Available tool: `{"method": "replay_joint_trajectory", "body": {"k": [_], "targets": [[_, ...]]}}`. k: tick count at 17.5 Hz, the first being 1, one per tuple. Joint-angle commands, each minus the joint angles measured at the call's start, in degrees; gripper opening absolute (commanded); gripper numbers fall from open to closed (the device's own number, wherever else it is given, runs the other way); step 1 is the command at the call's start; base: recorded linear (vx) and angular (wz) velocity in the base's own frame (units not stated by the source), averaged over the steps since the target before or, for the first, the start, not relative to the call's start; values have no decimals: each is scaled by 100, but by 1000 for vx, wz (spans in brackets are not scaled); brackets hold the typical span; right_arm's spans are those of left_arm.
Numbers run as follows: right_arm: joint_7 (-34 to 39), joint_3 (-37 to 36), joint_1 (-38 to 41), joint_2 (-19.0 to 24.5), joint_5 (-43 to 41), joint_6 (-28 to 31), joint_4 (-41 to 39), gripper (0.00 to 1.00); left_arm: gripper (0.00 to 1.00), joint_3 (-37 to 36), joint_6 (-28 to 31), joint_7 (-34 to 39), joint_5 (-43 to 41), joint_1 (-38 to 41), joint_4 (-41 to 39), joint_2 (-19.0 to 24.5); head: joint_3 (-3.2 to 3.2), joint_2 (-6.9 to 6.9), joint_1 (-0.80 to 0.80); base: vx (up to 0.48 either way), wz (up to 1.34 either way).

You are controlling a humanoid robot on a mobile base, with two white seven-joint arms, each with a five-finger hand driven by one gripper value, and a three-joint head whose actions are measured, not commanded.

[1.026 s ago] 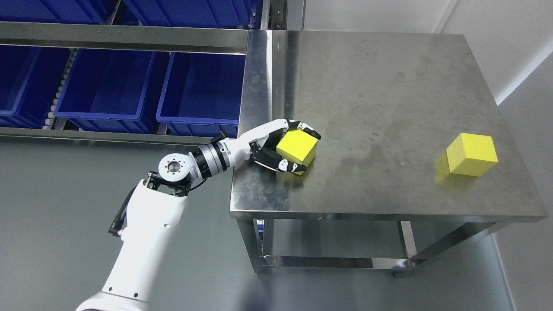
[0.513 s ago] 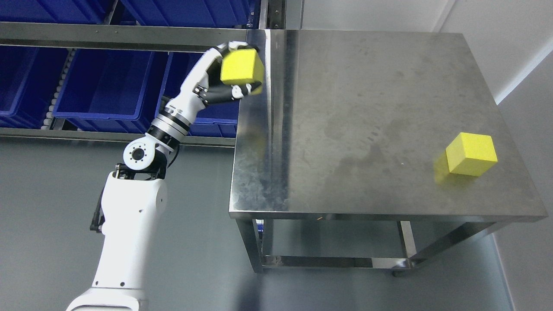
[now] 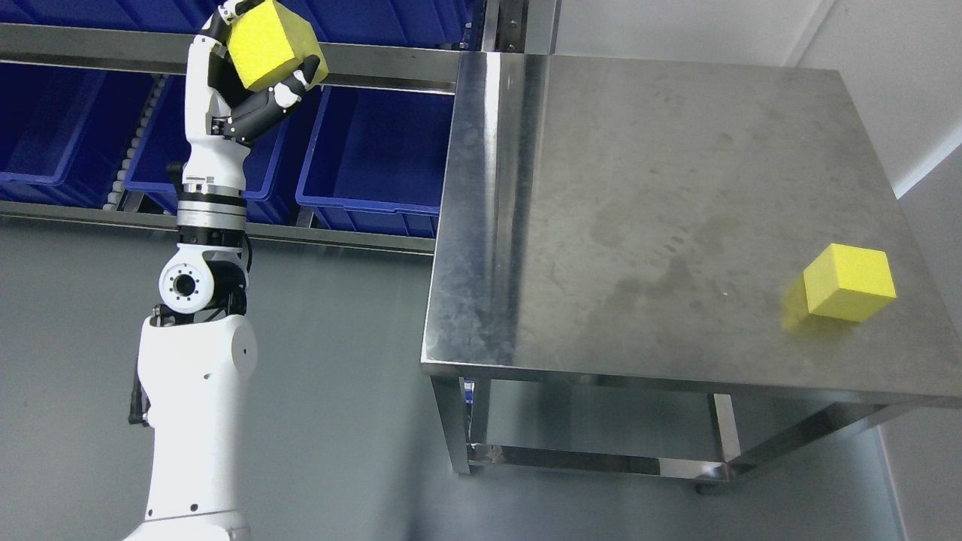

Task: Move yellow foam block to right shelf middle
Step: 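Lift the yellow cube up off the table with the left hand, then hold the cube raised in the left hand while turning toward the shelves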

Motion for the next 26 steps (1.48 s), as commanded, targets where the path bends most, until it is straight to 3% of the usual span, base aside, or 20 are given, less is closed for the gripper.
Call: {"method": "replay_joint_trajectory", "body": {"k": [1,10,19,26], "targets": [[0,0,-19,-100,0,3,-100,100,39,392,-35,-1,136,423,-190,93,0,0,0,-24,216],[0,0,-10,-100,0,3,-100,100,39,463,106,26,171,440,-190,93,0,0,0,4,606],[0,0,-10,-100,0,3,-100,100,40,656,1063,201,329,449,-321,93,0,0,0,42,1017],[0,0,-10,-100,0,3,-100,100,40,647,1073,193,329,502,-330,93,0,0,0,92,679]]}}
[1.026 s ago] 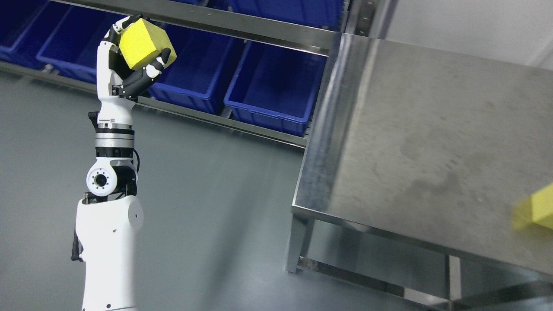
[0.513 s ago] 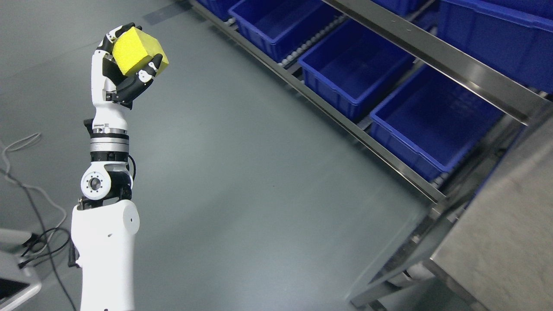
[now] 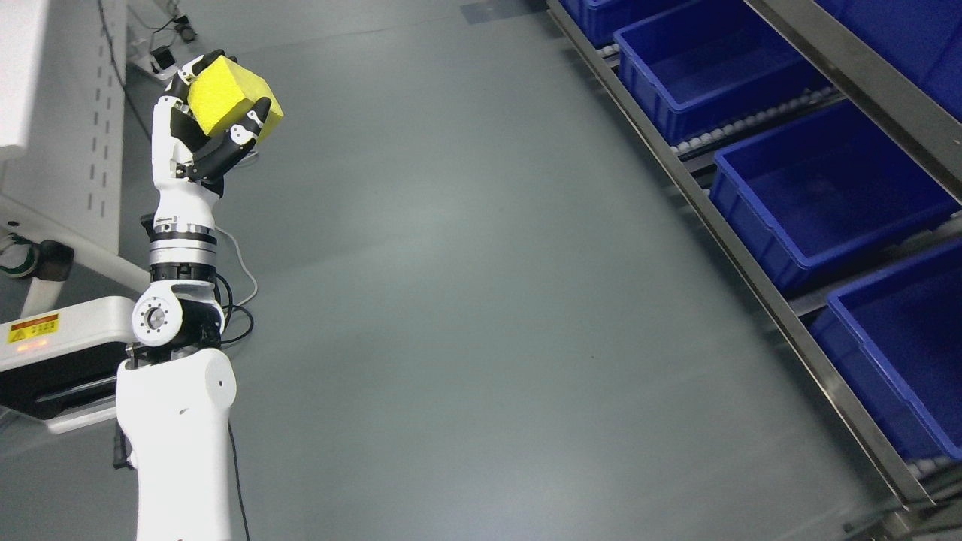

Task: Move yellow foam block to right shelf middle
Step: 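Hold the cube raised in the left hand while turning toward the shelves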

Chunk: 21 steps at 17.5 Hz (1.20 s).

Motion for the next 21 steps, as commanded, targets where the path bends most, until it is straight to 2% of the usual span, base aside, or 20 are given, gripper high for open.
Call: {"method": "replay_joint_trajectory", "body": {"k": [1,13,21], "targets": [[0,0,-8,-100,0,4,-100,100,40,78,10,-5,20,50,-88,100,0,0,0,147,542],[0,0,-8,-100,0,4,-100,100,41,78,19,-14,20,129,-264,100,0,0,0,189,334],[0,0,-8,-100,0,4,-100,100,42,69,19,-14,20,147,-273,100,0,0,0,348,37]]}}
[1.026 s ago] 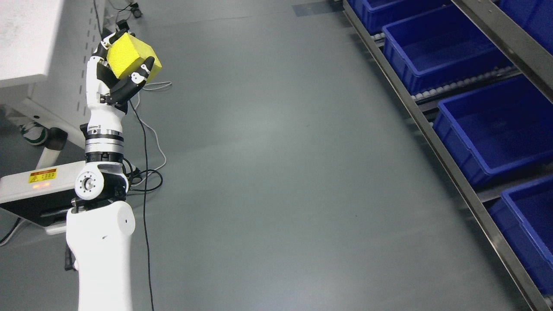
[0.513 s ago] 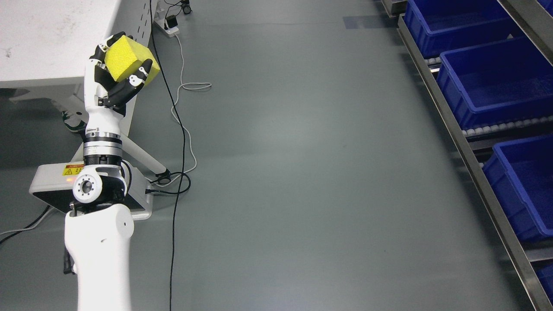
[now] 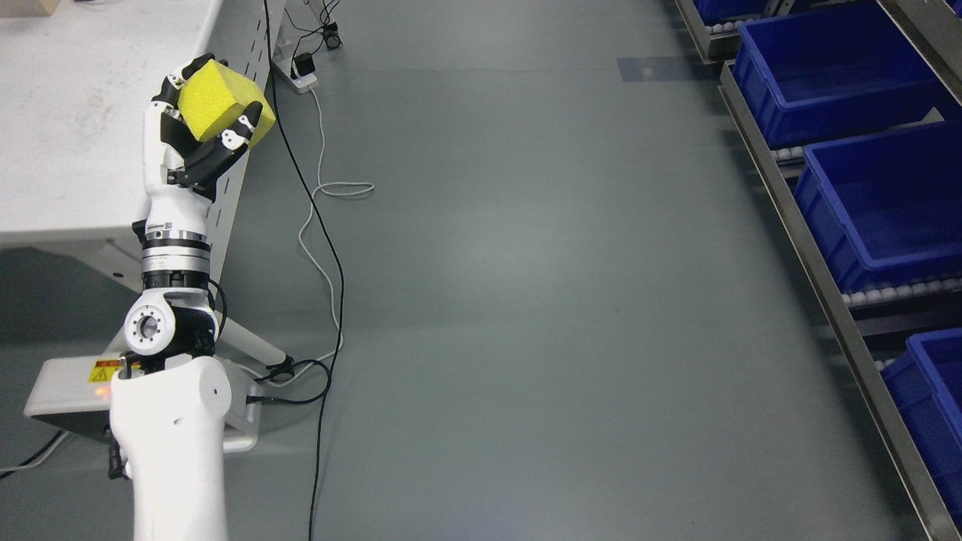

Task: Move yellow foam block to right shelf middle
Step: 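Hold the cube raised in the left hand while turning toward the shelves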

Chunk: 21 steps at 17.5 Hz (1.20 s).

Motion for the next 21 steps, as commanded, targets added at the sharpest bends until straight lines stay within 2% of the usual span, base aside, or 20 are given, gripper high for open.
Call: {"method": "replay_joint_trajectory", "body": {"k": [1,12,21], "targets": [[0,0,-7,-100,0,4,-100,100,42,4,-4,3,-2,9,-62,100,0,0,0,431,-52],[0,0,-16,-100,0,4,-100,100,42,-5,-4,3,-2,62,-115,100,0,0,0,398,-212],[0,0,-7,-100,0,4,-100,100,44,-268,-22,-41,16,228,-386,100,0,0,0,353,-664]]}}
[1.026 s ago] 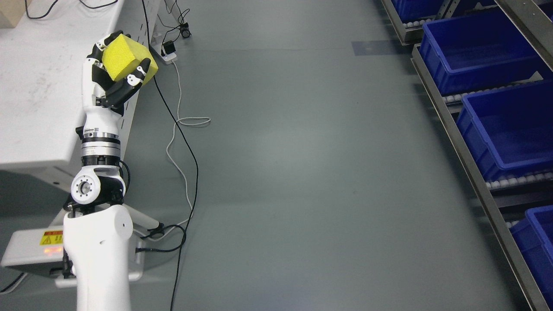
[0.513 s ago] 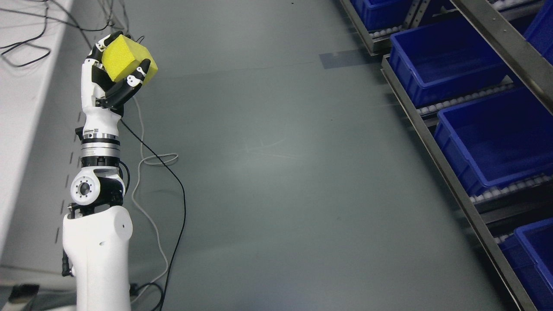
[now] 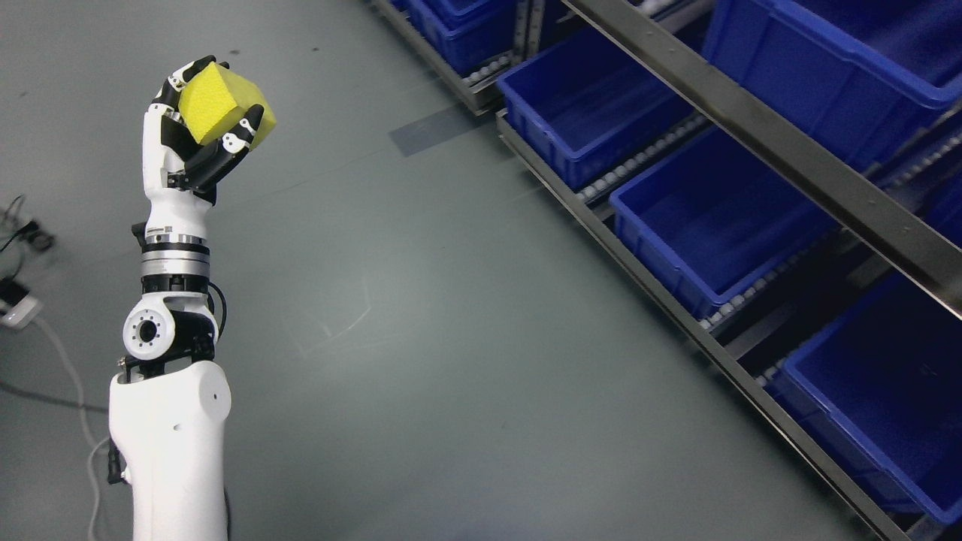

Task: Move yellow foam block to right shelf middle
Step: 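Hold the cube raised in the left hand while turning toward the shelves, then reach the left hand forward over the middle-shelf blue bin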

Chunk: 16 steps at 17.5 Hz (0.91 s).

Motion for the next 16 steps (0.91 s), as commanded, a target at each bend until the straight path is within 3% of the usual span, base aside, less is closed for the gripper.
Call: {"method": "replay_joint_trajectory", "body": {"k": [1,9,16], "targets": [[-1,0,-9,-100,0,4,-100,100,44,-271,-44,-10,13,131,-274,100,0,0,0,337,-868],[-1,0,-9,-100,0,4,-100,100,44,-1035,-114,-97,13,474,-1090,100,0,0,0,276,-854],[-1,0,-9,-100,0,4,-100,100,44,-1834,-316,-282,39,474,-1750,100,0,0,0,191,-403]]}}
